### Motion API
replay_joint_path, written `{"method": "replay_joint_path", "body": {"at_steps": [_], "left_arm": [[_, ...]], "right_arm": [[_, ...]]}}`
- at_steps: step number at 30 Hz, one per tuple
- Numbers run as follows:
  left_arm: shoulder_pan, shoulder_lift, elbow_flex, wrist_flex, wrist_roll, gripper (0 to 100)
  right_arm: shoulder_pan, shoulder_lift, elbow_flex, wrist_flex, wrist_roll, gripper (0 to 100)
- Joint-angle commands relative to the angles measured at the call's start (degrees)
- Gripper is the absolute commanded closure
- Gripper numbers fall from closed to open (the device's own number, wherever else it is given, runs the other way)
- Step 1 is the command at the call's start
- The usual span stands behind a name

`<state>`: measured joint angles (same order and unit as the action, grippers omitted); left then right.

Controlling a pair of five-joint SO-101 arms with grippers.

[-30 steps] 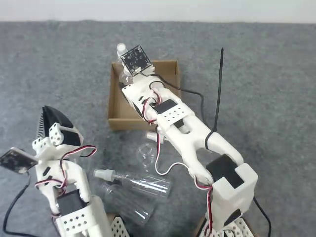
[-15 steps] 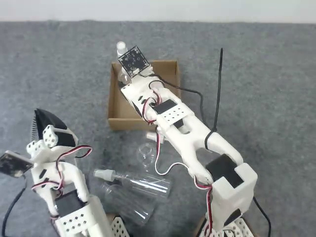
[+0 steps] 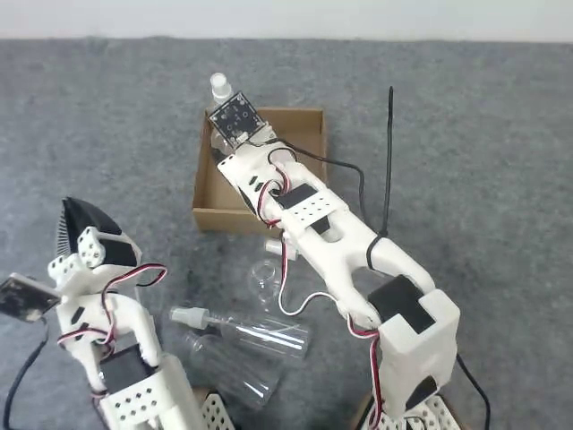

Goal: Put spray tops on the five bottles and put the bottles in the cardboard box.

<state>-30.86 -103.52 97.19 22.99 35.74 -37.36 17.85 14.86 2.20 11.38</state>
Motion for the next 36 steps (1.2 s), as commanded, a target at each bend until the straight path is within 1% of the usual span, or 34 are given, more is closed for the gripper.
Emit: {"method": "replay_joint_path", "body": {"at_steps": [1, 8, 25, 31, 36], "left_arm": [[-0.3, -0.9, -0.7, -1.1, -0.4, 98], [-0.3, -0.9, -0.7, -1.1, -0.4, 98], [-0.2, -0.9, -0.7, -1.1, -0.4, 98], [-0.2, -0.9, -0.7, -1.1, -0.4, 98], [-0.2, -0.9, -0.7, -1.1, -0.4, 98]], "right_arm": [[-1.4, -0.8, -1.4, -1.6, 0.9, 98.4], [-3.7, -0.8, 0.0, -1.7, 1.2, 98.2], [-3.6, -0.7, 0.0, -1.6, 1.3, 98.0], [-3.6, -0.7, 0.9, -1.5, 1.3, 88.6], [-3.6, -1.0, 1.1, -1.5, 1.3, 87.4]]}}
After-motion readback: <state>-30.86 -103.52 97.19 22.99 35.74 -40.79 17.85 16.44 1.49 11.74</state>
